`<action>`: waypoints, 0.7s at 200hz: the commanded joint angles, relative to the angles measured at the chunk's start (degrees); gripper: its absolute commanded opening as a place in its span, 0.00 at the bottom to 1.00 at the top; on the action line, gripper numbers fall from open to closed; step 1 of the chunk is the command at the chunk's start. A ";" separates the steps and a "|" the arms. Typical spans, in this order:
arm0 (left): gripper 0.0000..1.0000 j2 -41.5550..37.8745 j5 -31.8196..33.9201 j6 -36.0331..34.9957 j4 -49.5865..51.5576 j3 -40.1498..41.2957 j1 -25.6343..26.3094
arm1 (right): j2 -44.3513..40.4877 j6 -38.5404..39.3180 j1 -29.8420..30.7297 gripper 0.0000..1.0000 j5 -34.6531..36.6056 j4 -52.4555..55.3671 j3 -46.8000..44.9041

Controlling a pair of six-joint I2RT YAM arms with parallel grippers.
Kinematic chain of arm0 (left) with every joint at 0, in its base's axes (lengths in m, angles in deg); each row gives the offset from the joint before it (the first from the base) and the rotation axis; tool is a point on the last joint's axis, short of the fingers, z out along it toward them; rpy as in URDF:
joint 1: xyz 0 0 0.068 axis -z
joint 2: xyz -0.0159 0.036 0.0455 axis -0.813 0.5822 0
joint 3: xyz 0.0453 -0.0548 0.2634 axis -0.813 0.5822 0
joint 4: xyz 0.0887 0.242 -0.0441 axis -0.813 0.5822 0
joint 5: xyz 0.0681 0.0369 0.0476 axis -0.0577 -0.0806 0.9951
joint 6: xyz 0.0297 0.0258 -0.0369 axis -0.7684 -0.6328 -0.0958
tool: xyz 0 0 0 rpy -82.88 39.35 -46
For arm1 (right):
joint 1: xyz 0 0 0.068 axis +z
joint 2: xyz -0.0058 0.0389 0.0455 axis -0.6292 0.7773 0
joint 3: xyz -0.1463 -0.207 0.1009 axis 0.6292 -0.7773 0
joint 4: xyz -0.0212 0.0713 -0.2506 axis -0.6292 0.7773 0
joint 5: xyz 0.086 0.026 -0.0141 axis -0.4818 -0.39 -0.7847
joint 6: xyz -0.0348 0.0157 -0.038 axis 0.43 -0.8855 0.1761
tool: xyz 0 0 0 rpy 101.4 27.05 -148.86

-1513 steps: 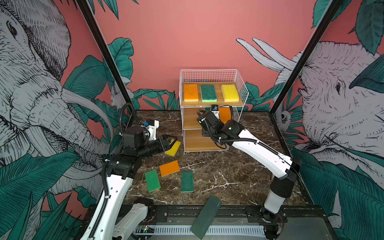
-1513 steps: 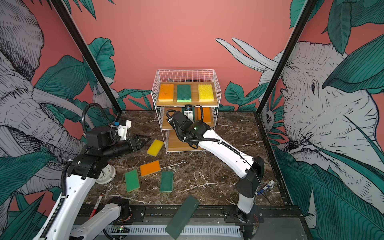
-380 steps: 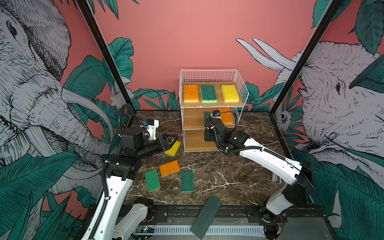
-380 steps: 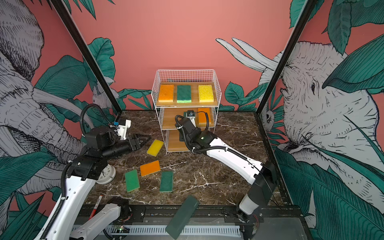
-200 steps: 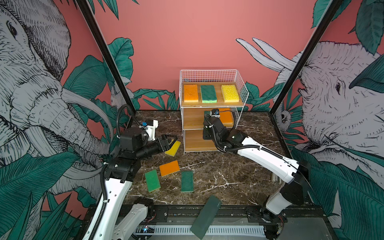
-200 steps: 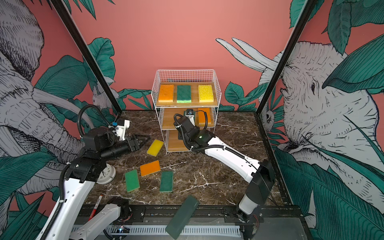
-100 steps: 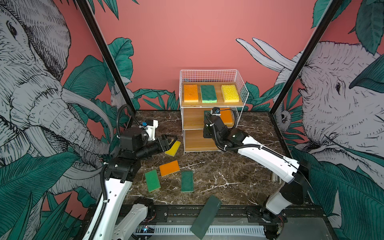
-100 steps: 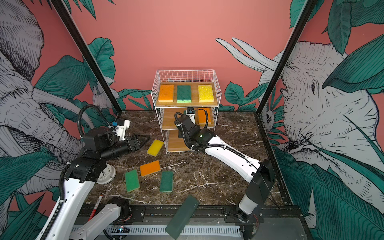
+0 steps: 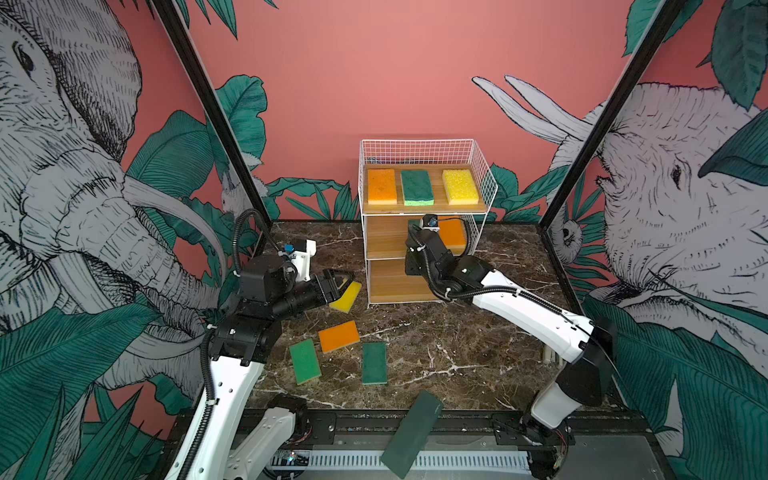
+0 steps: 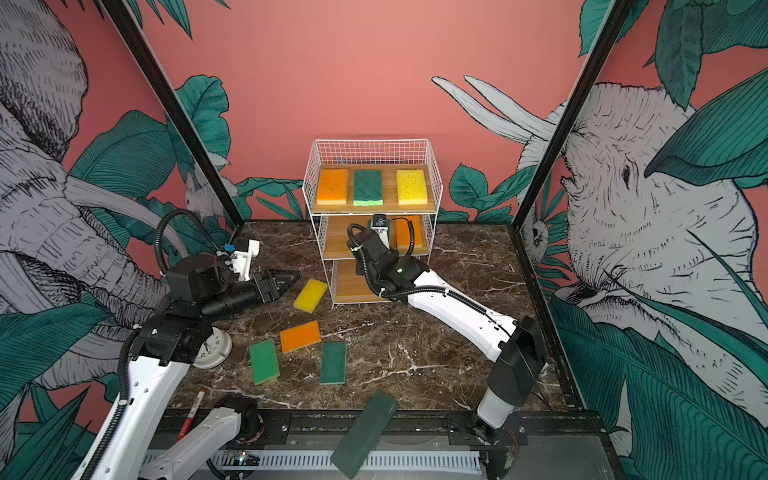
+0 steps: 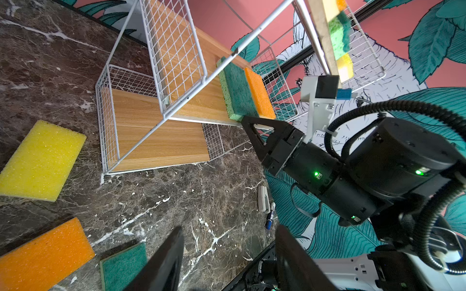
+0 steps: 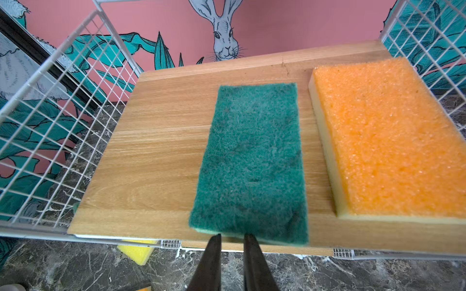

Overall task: Arrange cleaning sponges on a shelf
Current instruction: Move the cleaning sponge to the shelf.

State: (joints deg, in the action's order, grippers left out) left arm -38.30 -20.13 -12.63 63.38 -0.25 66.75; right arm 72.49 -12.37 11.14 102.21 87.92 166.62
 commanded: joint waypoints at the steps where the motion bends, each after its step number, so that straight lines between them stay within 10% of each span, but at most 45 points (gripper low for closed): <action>1: 0.59 -0.81 0.00 0.28 -1.53 0.25 -0.23 | 0.66 0.29 -0.62 0.20 1.00 -0.63 1.90; 140: 0.59 -0.50 -0.01 1.00 -2.49 1.22 -0.23 | 2.07 1.06 -1.17 0.22 0.82 -1.40 3.38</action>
State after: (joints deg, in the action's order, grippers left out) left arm -38.28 -20.11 -12.22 62.13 -0.01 66.75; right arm 73.93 -11.62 10.55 102.21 88.40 167.80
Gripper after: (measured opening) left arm 0.594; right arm 0.222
